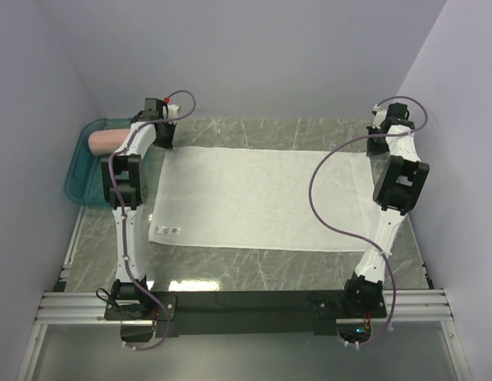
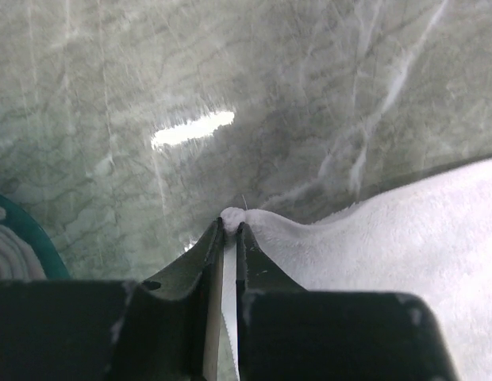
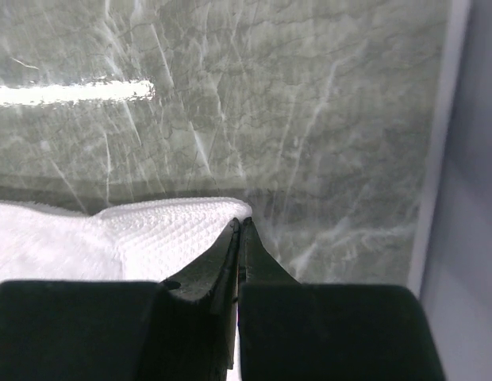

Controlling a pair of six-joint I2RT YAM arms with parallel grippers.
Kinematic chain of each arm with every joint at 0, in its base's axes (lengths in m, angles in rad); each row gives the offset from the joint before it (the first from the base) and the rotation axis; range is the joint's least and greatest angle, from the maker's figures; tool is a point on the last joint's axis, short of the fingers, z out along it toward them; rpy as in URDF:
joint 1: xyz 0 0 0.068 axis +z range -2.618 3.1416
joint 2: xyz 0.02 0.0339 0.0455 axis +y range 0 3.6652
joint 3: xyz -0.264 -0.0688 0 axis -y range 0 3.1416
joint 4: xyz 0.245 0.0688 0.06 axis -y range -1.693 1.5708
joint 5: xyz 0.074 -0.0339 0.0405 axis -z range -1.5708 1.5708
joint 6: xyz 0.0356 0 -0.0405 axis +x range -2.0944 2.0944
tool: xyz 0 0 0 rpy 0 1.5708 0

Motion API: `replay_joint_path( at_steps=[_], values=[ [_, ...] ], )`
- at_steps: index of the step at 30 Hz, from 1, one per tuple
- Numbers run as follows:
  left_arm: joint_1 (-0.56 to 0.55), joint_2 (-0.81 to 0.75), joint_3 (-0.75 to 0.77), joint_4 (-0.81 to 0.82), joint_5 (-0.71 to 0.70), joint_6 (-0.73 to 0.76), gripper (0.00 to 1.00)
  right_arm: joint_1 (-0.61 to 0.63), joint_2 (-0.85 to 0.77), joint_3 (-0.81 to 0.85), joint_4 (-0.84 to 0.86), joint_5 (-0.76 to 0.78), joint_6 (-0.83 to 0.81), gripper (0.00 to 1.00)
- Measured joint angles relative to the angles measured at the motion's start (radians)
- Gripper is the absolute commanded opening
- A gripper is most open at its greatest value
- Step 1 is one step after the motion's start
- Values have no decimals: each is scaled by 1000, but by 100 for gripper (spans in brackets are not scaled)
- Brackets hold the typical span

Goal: Roll the towels
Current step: Fold the towel

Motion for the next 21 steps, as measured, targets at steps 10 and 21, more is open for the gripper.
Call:
replay_joint_path(
  at_steps=[10, 21],
  values=[
    [34, -190, -177, 38, 96, 11, 0, -42, -179, -90, -3, -51, 0, 0],
    [80, -461, -380, 53, 214, 86, 0, -66, -364, -294, -5, -109, -29, 0]
  ],
)
